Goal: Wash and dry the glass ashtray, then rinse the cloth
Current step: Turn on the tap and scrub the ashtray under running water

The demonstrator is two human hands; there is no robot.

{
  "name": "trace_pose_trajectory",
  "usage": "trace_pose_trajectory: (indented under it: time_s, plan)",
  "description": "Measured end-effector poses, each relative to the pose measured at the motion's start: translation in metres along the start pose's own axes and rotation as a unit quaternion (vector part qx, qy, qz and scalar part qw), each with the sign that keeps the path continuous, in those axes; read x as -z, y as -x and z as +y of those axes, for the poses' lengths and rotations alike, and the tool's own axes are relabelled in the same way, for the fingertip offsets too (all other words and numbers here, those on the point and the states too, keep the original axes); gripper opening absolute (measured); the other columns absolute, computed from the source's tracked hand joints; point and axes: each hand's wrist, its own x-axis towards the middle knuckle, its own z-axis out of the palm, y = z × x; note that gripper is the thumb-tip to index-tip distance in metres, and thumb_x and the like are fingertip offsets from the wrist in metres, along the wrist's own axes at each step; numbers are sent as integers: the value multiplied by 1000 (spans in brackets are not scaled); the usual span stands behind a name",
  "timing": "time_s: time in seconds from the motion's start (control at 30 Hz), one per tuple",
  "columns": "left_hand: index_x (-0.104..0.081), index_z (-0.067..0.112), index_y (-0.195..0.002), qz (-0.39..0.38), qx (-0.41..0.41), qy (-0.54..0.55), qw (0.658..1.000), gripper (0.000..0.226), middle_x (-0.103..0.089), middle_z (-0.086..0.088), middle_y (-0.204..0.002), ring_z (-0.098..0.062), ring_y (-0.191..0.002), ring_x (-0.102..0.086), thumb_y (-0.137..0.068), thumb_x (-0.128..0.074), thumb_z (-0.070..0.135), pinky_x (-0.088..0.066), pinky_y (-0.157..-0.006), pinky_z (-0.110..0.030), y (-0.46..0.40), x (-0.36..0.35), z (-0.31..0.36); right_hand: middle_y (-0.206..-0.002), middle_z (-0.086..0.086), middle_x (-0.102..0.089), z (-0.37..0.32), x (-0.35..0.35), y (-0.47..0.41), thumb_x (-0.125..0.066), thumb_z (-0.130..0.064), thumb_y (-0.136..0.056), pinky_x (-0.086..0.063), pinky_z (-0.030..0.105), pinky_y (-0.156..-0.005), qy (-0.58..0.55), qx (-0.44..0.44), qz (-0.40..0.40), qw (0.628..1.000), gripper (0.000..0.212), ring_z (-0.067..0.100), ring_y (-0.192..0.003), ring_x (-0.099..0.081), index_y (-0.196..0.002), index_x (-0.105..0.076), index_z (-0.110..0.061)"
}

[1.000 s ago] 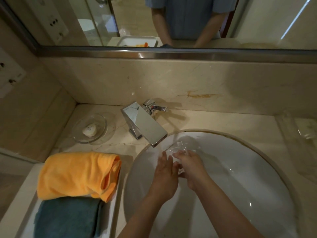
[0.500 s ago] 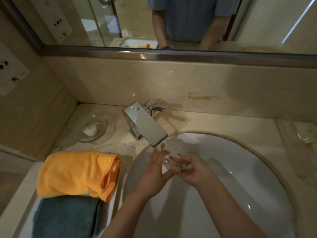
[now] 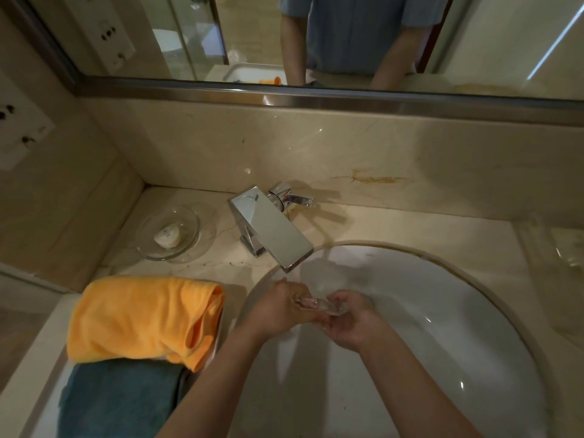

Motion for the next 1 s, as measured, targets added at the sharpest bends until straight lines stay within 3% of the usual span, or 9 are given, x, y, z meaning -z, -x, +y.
trace_pose_trajectory:
  time_s: [0.2, 0.3, 0.37, 0.43, 0.53, 0.63, 0.77, 0.9, 1.0]
  plan:
    - [-63, 1, -69, 38, 92, 221, 970, 16, -56, 3, -58, 4, -50, -48, -71, -77, 7, -38, -51, -10, 3, -14, -2, -74, 9, -54, 0, -2, 1, -43, -48, -88, -38, 32, -72, 105, -15, 26, 994, 42, 21, -66, -46, -80, -56, -8]
    - [-63, 5, -63, 76, 136, 288, 945, 17, -62, 6, -53, -3, -51, -58, -76, -73, 11, -47, -58, -16, -1, -19, -5, -124, 7, -57, 4, -3, -4, -39, -72, -79, -33, 34, -98, 191, 11, 19, 981, 72, 20, -109, -53, -122, -54, -15]
    - [-64, 6, -60, 103, 172, 343, 918, 23, -64, -2, -53, -11, -49, -58, -78, -71, 19, -47, -58, -23, -2, -18, -4, -152, 1, -30, 10, -5, -5, -48, -78, -69, -22, 40, -111, 275, 73, 32, 958, 93, 20, -136, -32, -145, -24, -29]
    - [-66, 5, -67, 103, 191, 377, 901, 25, -64, -6, -58, -14, -49, -56, -81, -67, 26, -46, -53, -21, -4, -17, -4, -148, 2, -34, 17, -8, -2, -52, -62, -81, -33, 37, -102, 331, 157, 71, 928, 77, 21, -130, -39, -143, -24, -26]
    - [-68, 9, -79, 87, 211, 429, 874, 25, -65, -6, -64, -13, -52, -59, -87, -59, 31, -48, -51, -19, -4, -20, -7, -107, 2, -58, 18, -6, -4, -58, -50, -83, -41, 27, -75, 390, 267, 124, 873, 42, 17, -92, -54, -106, -45, -18]
    - [-70, 16, -87, 49, 221, 484, 845, 40, -68, -4, -72, -12, -59, -60, -93, -42, 45, -48, -57, -21, -6, -22, -12, -80, -1, -56, 16, -7, -4, -55, -54, -82, -37, 28, -61, 461, 286, 166, 823, 40, 17, -73, -51, -83, -48, -15]
    - [-63, 7, -100, 1, 248, 591, 768, 51, -71, -11, -97, -21, -87, -65, -84, -43, 52, -48, -89, -36, -6, -23, -16, -99, 15, -64, 11, -12, -5, -33, -49, -95, -34, 27, -72, 511, 285, 190, 789, 50, 26, -85, -55, -93, -59, -7]
    - [-65, 1, -95, -17, 255, 660, 707, 51, -73, -13, -87, -23, -70, -71, -90, -41, 47, -58, -59, -32, -3, -25, -20, -117, 20, -62, 8, -12, -7, -19, -41, -100, -39, 31, -85, 581, 283, 203, 735, 57, 33, -111, -56, -112, -58, -1]
    - [-73, 5, -86, -20, 260, 664, 701, 49, -73, -7, -78, -18, -65, -69, -86, -44, 45, -54, -59, -26, -8, -26, -20, -136, 17, -47, 18, -8, -14, -13, -43, -98, -38, 35, -96, 633, 307, 184, 687, 58, 31, -123, -47, -132, -39, -4]
